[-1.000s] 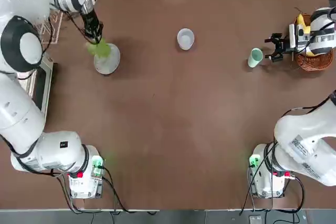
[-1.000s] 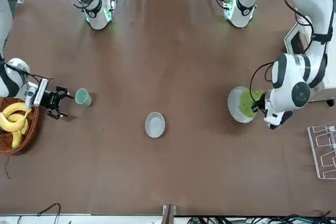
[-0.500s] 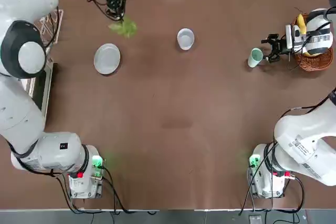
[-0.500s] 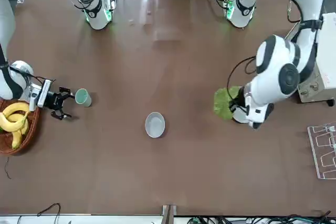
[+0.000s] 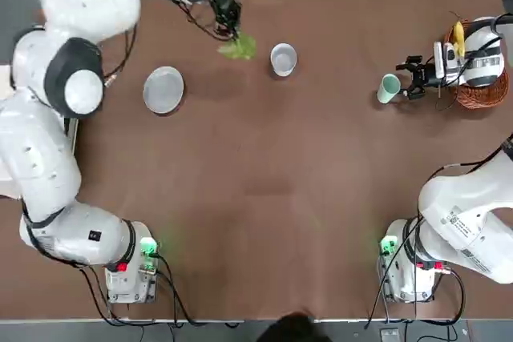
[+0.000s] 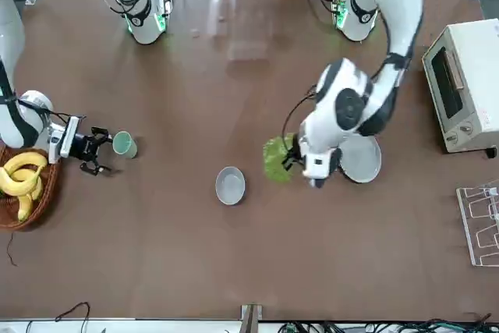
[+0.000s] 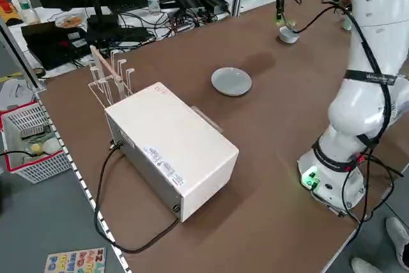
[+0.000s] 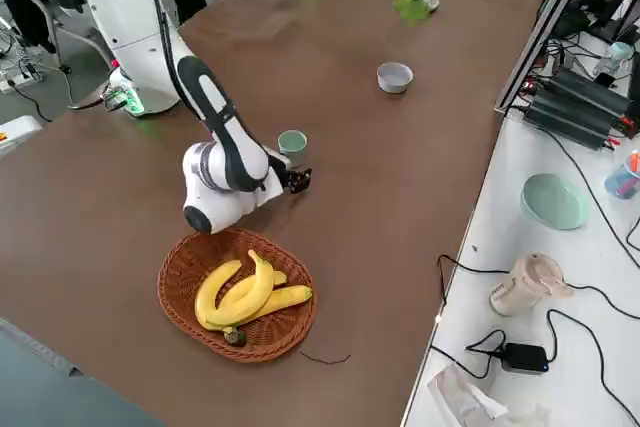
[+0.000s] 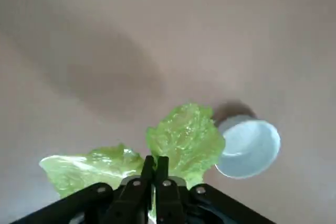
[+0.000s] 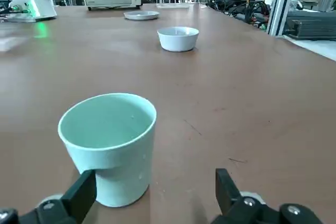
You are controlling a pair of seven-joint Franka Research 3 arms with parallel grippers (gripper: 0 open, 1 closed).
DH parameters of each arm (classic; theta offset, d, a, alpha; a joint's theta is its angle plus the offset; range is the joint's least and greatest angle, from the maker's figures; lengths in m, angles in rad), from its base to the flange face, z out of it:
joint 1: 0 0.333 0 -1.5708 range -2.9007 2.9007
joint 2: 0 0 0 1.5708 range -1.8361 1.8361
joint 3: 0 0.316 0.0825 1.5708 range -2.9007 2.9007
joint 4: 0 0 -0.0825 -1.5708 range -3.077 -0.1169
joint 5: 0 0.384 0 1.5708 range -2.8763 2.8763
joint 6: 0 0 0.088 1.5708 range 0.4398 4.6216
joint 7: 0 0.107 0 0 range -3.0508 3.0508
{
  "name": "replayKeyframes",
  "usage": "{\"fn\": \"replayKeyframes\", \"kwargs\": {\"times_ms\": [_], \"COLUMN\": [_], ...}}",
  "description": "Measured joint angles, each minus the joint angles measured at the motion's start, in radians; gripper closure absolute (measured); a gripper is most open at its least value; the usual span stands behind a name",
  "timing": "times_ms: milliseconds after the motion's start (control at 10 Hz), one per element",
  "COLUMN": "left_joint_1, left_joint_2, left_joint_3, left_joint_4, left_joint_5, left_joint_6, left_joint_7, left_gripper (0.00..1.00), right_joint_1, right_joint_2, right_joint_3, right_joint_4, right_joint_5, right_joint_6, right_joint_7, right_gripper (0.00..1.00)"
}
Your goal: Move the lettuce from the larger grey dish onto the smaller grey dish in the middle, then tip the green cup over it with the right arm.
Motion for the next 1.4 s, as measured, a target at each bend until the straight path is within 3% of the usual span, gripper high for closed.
{"fn": "replayKeyframes", "kwargs": {"times_ms": [400,700,900,1200,1300,1400], "left_joint_1": [-0.136,-0.148,-0.165,-0.184,-0.194,-0.205], "left_joint_2": [0.153,0.207,0.233,0.237,0.24,0.246], "left_joint_3": [0.02,0.024,0.024,0.032,0.05,0.072], "left_joint_4": [0.125,0.14,0.146,0.153,0.154,0.154], "left_joint_5": [0.0,0.0,0.0,0.0,0.0,0.0], "left_joint_6": [0.078,0.251,0.291,0.3,0.329,0.356], "left_joint_7": [-0.102,-0.156,-0.165,-0.184,-0.192,-0.198], "left_gripper": [0.96,0.96,0.96,0.96,0.96,0.96], "right_joint_1": [0.003,0.03,0.045,0.052,0.051,0.052], "right_joint_2": [0.001,0.001,0.001,0.001,0.001,0.001], "right_joint_3": [0.0,0.001,0.0,0.0,0.0,0.0], "right_joint_4": [-0.017,-0.033,-0.045,-0.05,-0.05,-0.05], "right_joint_5": [-0.025,-0.045,-0.048,-0.05,-0.05,-0.05], "right_joint_6": [-0.003,-0.003,-0.003,-0.002,-0.005,-0.005], "right_joint_7": [-0.004,-0.005,-0.005,-0.005,-0.003,0.005], "right_gripper": [0.0,0.0,0.0,0.15,0.31,0.31]}}
